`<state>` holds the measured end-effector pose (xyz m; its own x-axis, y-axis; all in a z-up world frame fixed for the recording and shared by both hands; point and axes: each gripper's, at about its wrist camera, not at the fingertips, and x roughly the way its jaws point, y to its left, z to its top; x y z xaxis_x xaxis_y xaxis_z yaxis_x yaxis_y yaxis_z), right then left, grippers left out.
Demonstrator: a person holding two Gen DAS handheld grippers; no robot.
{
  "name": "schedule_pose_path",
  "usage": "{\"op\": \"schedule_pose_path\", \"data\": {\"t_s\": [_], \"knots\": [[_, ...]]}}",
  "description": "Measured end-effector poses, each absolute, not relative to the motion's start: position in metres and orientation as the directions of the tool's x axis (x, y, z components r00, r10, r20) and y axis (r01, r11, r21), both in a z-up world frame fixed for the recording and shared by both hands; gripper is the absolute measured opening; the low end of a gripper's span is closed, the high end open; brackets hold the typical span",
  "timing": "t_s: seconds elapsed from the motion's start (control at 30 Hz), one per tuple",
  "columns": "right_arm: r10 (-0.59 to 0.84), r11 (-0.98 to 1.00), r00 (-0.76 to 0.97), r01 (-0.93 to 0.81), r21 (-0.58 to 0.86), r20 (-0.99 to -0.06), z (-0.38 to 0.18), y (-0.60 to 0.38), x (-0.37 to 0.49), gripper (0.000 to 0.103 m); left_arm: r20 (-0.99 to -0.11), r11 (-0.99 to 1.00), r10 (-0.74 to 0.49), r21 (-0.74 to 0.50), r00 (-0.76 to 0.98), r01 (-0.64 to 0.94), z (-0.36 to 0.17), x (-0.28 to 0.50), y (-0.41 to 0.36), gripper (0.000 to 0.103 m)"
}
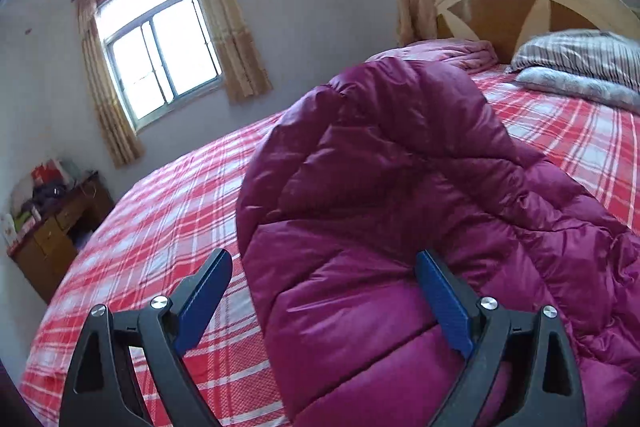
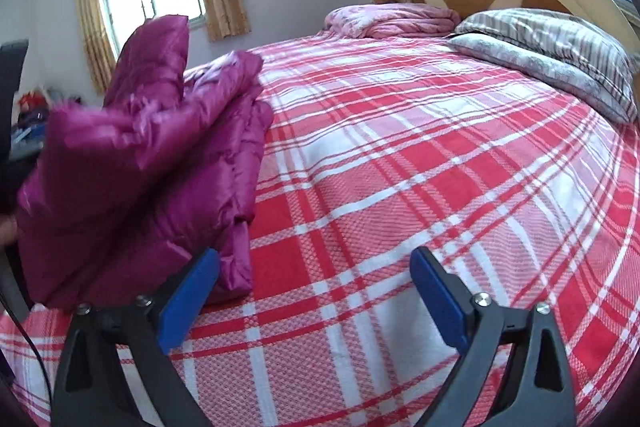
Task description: Fold large clothes
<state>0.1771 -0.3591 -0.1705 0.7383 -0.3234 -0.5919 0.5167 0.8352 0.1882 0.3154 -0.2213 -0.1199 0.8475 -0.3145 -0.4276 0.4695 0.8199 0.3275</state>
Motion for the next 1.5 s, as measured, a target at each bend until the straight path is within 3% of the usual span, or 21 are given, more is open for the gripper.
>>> {"op": "schedule_pose_path", "data": {"t_s": [0.1, 0.23, 0.33, 0.47, 0.6, 0.8, 0.83, 0.9, 0.97, 1.17, 1.33, 1.5], "knots": [[-0.343, 0.819, 0.769, 0.526, 0.229, -0.539, -0.151, -0.364, 0.163, 0.089, -0.404, 0.788, -0.335, 0.376, 0.851, 0.488, -0.128, 0.303, -0.235, 0.093], [-0.279, 0.854, 0.834, 0.442, 0.274, -0.475, -0.124, -0.352, 0.172, 0.083, -0.428, 0.788, -0.35, 0.346, 0.833, 0.509, -0.128, 0.312, -0.237, 0.093], [-0.19, 0.891, 0.843, 0.363, 0.271, -0.503, -0.122, -0.34, 0.199, 0.058, -0.435, 0.788, -0.356, 0.336, 0.827, 0.515, -0.125, 0.313, -0.233, 0.093], [-0.174, 0.906, 0.791, 0.362, 0.219, -0.587, -0.141, -0.332, 0.221, 0.017, -0.452, 0.783, -0.381, 0.305, 0.807, 0.541, -0.117, 0.311, -0.225, 0.093], [-0.156, 0.901, 0.705, 0.389, 0.194, -0.692, -0.176, -0.337, 0.223, 0.016, -0.39, 0.842, -0.395, 0.208, 0.832, 0.497, -0.09, 0.32, -0.198, 0.093], [-0.207, 0.889, 0.726, 0.419, 0.183, -0.656, -0.149, -0.339, 0.207, 0.018, -0.42, 0.891, -0.305, 0.191, 0.855, 0.412, -0.082, 0.372, -0.181, 0.093], [-0.231, 0.888, 0.737, 0.427, 0.172, -0.635, -0.136, -0.338, 0.206, 0.022, -0.426, 0.894, -0.297, 0.189, 0.854, 0.406, -0.082, 0.378, -0.179, 0.093], [-0.268, 0.89, 0.767, 0.429, 0.155, -0.583, -0.109, -0.334, 0.206, 0.051, -0.428, 0.9, -0.287, 0.185, 0.857, 0.394, -0.08, 0.386, -0.176, 0.093], [-0.269, 0.903, 0.802, 0.403, 0.151, -0.533, -0.082, -0.328, 0.216, 0.06, -0.433, 0.902, -0.287, 0.177, 0.855, 0.393, -0.079, 0.394, -0.176, 0.093], [-0.094, 0.952, 0.863, 0.224, 0.209, -0.497, -0.055, -0.319, 0.298, 0.055, -0.485, 0.902, -0.311, 0.12, 0.817, 0.414, -0.081, 0.411, -0.184, 0.093], [-0.092, 0.944, 0.785, 0.264, 0.197, -0.612, -0.098, -0.332, 0.348, 0.05, -0.532, 0.904, -0.316, 0.083, 0.786, 0.419, -0.092, 0.418, -0.191, 0.093], [-0.112, 0.927, 0.75, 0.315, 0.202, -0.652, -0.134, -0.353, 0.345, 0.048, -0.552, 0.898, -0.33, 0.069, 0.766, 0.436, -0.103, 0.418, -0.205, 0.093]]}}
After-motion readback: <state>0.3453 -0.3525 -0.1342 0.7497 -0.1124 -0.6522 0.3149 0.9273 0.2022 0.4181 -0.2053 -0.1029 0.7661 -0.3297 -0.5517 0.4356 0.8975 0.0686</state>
